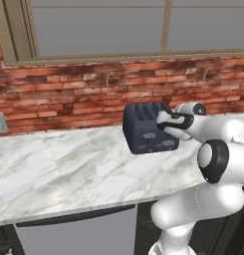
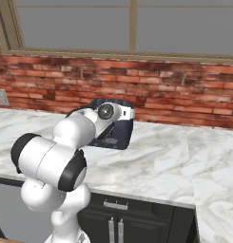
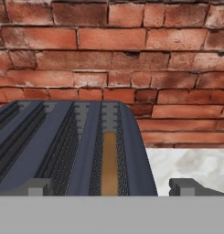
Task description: Start the toaster. Once the lever pops up, take the bread to the plate on the dining counter.
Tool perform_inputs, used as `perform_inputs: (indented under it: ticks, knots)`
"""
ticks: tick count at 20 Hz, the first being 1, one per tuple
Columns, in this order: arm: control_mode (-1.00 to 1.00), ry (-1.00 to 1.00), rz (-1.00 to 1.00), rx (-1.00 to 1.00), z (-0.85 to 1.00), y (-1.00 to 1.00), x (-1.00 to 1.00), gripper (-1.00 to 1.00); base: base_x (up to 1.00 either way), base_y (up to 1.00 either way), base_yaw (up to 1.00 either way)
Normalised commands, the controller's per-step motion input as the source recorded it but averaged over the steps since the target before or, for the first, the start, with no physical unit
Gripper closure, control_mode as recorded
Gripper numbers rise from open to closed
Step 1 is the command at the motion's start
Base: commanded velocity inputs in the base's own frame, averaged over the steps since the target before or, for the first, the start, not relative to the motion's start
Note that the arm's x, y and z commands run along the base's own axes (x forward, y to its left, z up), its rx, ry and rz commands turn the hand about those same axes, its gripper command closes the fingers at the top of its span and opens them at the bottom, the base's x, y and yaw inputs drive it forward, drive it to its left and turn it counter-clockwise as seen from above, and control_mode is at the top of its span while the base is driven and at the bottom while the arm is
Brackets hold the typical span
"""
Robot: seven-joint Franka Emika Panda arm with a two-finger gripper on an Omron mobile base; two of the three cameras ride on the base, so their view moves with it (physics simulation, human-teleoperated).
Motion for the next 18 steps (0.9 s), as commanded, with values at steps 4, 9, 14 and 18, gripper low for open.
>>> perform_inputs:
  ticks: [4,9,14,18]
  knots:
    - [-1.0,0.0,0.0,0.0,0.0,0.0,0.0,-1.0,0.0,0.0,0.0]
    - [-1.0,0.0,0.0,0.0,0.0,0.0,0.0,-1.0,0.0,0.0,0.0]
    - [-1.0,0.0,0.0,0.0,0.0,0.0,0.0,-1.0,0.0,0.0,0.0]
    - [-1.0,0.0,0.0,0.0,0.0,0.0,0.0,-1.0,0.0,0.0,0.0]
